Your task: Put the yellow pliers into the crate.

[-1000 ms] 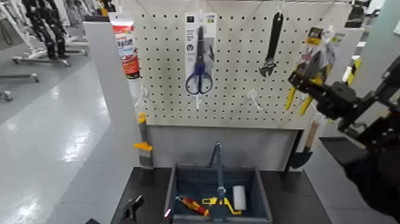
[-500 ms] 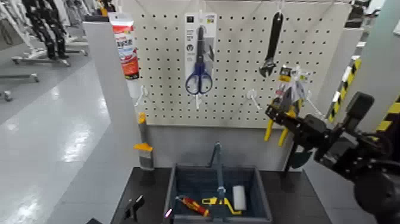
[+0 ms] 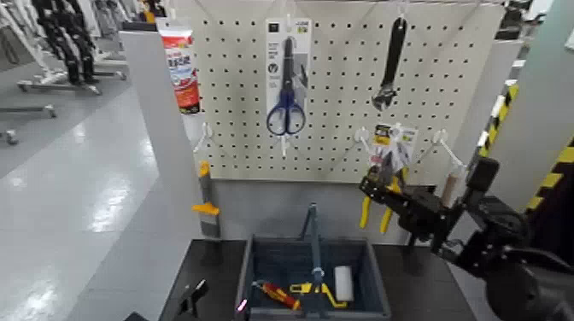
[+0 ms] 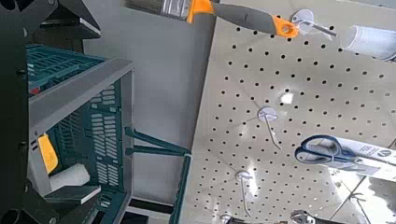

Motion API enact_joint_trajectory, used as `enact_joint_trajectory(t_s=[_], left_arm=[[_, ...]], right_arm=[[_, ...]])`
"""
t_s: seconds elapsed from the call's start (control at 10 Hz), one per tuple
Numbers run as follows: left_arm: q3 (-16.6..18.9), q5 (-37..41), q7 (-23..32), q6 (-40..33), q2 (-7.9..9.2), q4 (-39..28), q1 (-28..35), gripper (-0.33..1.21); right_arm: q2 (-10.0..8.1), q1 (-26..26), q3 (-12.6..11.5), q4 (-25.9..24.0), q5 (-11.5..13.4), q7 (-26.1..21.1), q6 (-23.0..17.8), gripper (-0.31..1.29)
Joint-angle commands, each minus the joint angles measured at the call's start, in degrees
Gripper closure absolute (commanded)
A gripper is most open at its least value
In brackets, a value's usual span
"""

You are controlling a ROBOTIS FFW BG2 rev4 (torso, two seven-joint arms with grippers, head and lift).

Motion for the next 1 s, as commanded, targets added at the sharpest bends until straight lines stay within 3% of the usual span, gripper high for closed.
enact_joint_trajectory(t_s=[0.1, 1.0], left_arm=[[-0.1, 0.0, 0.0, -0.1, 0.01, 0.2, 0.0, 0.13], [-0.4, 0.1, 0.0, -0.7, 0.1, 0.6, -0.4, 0.13]], right_arm=[[0.41, 0.7, 1.0, 1.5, 0.9, 0.0, 0.7, 1.06], [0.59, 1.1, 4.0, 8.5, 1.2, 0.6, 1.3, 1.06]])
